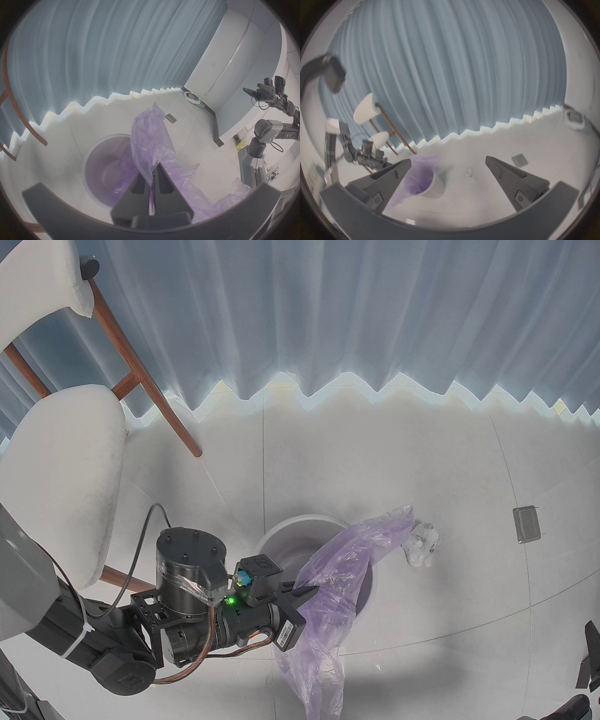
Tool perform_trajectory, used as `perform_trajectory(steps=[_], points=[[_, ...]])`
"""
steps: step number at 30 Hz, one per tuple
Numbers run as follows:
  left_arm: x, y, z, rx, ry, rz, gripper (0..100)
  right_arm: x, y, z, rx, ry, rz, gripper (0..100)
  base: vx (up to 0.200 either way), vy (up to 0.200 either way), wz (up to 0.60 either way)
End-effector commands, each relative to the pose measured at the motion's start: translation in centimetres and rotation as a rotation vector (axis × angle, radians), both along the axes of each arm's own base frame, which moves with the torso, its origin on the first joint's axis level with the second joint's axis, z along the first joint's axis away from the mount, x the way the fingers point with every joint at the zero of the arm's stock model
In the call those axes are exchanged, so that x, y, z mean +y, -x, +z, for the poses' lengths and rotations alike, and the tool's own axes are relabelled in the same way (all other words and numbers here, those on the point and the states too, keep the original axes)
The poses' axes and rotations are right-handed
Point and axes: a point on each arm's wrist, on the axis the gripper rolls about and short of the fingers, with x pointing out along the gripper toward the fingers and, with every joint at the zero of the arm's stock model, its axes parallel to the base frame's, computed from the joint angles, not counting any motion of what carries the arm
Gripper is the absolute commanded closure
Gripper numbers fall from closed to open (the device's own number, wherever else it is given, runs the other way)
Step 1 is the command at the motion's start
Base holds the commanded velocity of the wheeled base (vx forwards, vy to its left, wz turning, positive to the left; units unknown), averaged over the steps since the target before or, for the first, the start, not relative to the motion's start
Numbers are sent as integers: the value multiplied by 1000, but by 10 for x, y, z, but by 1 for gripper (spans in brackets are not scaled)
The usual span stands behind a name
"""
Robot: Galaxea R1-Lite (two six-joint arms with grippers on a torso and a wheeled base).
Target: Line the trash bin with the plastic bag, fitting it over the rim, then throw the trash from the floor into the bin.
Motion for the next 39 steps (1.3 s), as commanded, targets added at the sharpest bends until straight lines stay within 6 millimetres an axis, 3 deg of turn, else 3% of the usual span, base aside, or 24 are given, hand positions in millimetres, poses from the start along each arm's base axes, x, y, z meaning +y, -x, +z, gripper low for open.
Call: perform_trajectory(steps=[1, 12, 15, 19, 24, 28, 39], points=[[0, 0, 3, -8, 8, -2, 100, 0, -10, 16, 111, -198, 33, 0, 0, 0, 0], [-2, 3, 3, -9, 9, -10, 100, 1, -27, 52, 290, -535, 68, 0, 0, 0, 0], [-4, 3, 4, -14, 13, -16, 100, 3, -42, 74, 461, -700, 97, 0, 0, 0, 0], [-6, 3, 3, -15, 15, -22, 100, 4, -56, 86, 611, -761, 130, 0, 0, 0, 0], [-6, 4, 2, -11, 10, -20, 100, 6, -73, 87, 736, -776, 152, 0, 0, 0, 0], [-5, 4, 1, -10, 9, -19, 100, 6, -100, 81, 852, -790, 114, 0, 0, 0, 0], [-6, 3, 0, -6, 6, -17, 100, 9, -150, 74, 1053, -880, 31, 0, 0, 0, 0]])
